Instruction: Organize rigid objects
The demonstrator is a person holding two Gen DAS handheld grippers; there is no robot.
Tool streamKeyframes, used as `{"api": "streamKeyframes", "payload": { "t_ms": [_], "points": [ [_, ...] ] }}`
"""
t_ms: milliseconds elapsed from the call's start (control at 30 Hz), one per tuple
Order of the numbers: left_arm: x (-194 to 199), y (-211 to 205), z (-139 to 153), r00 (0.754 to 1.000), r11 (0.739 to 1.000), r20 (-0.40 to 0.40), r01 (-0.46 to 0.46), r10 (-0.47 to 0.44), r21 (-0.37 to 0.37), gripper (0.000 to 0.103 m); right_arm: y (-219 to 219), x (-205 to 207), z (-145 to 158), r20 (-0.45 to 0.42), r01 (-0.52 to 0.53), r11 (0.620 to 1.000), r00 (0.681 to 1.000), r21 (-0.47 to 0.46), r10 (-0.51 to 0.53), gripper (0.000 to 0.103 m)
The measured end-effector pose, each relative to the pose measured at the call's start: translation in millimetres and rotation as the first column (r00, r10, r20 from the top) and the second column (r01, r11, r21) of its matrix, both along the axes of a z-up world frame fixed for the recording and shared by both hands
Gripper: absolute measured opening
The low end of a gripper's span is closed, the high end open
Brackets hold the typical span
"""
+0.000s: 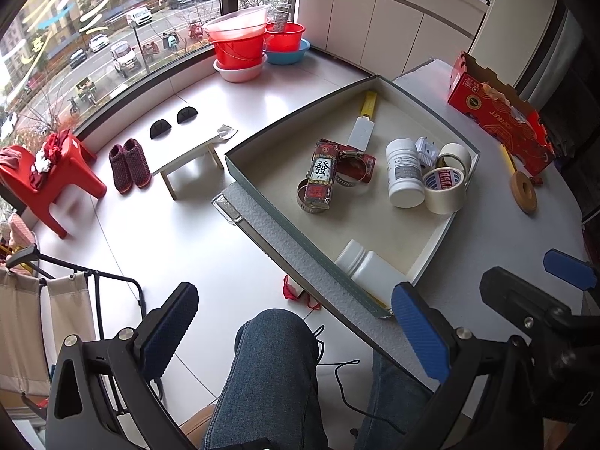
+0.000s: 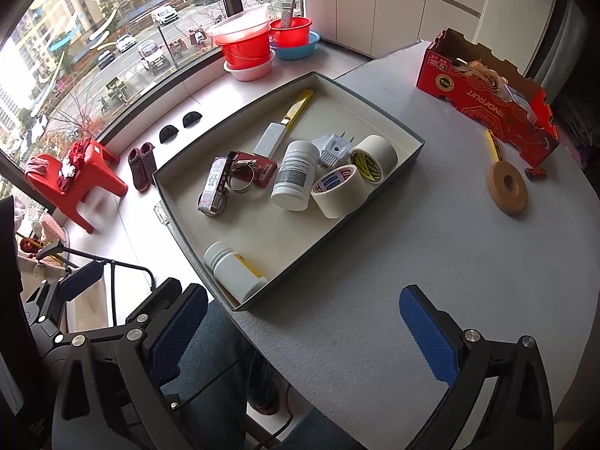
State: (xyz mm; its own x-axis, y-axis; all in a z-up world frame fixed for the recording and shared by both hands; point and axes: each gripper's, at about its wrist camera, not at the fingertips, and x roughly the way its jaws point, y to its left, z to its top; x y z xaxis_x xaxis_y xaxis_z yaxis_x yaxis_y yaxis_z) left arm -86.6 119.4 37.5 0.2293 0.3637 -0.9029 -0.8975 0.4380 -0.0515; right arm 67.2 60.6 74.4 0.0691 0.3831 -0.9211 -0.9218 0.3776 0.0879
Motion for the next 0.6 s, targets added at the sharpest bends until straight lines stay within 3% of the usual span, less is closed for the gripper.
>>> {"api": "streamKeyframes", "payload": {
  "t_ms": [467,600],
  "points": [
    [-1.9,-0.4,-2.3,1.000,1.000,0.002,-0.013,0.013,-0.006,0.103,1.6,-1.4,-0.2,-0.003,-0.012,1.000,1.000,0.002,0.012,0.103],
    [-3.9,-3.1,0.5,1.000,0.999,-0.004,-0.024,0.024,0.038,0.103,2.0,-1.5,-0.4,-0.006,-0.013,1.000,1.000,0.003,0.013,0.103]
  ]
}}
